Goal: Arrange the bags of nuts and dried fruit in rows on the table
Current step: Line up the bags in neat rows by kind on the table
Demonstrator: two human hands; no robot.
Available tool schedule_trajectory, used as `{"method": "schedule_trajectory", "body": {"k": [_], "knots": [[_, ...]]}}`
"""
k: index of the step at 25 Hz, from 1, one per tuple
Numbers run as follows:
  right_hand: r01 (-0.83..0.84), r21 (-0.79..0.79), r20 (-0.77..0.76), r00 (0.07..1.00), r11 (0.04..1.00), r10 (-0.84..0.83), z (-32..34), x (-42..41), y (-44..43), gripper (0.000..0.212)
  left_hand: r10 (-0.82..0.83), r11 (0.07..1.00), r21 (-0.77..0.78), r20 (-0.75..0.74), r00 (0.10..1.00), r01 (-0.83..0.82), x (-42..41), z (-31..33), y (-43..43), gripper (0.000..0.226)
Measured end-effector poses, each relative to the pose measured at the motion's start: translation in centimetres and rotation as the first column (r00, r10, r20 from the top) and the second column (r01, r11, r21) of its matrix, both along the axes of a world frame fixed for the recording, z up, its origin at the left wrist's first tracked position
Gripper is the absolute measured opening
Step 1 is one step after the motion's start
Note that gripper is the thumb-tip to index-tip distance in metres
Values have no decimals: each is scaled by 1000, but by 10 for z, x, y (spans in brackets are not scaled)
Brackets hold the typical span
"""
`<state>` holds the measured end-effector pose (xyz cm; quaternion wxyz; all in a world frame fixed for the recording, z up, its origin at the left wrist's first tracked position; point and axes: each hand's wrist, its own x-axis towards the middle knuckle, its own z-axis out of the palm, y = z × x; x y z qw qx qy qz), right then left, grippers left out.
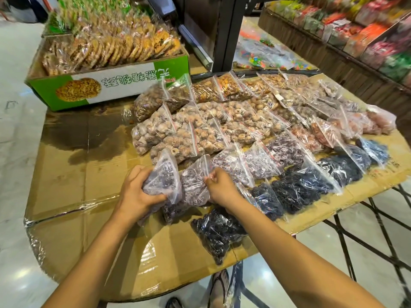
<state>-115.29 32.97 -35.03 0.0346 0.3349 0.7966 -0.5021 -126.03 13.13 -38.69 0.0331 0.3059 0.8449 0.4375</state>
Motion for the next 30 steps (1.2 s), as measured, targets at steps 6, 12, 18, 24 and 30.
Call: {"method": "schedule_trajectory", "body": {"k": [6, 12, 18, 24, 30], "knots": [[-51, 169, -2, 999, 984, 52, 1, 3, 10, 19, -54, 983, -174, 59, 997, 64, 9, -12, 8, 100], [-70, 442, -48, 994, 894, 102, 0, 6, 10, 18, -84, 968, -237, -14, 996, 78, 12, -19, -7, 90], [-106, 517, -159, 963, 849, 217, -2, 35, 13, 16, -85, 956, -288, -95, 992, 55, 22, -20, -4, 95], [-39, 602, 113, 993, 797, -37, -11, 100, 29, 51, -2, 954, -297, -109, 994, -31, 28, -23, -1, 101], [311, 267, -121, 950, 912, -288, -16, 103, 24, 29, 100, 941, -320, -53, 994, -112, 46, -12, -2, 123]]}}
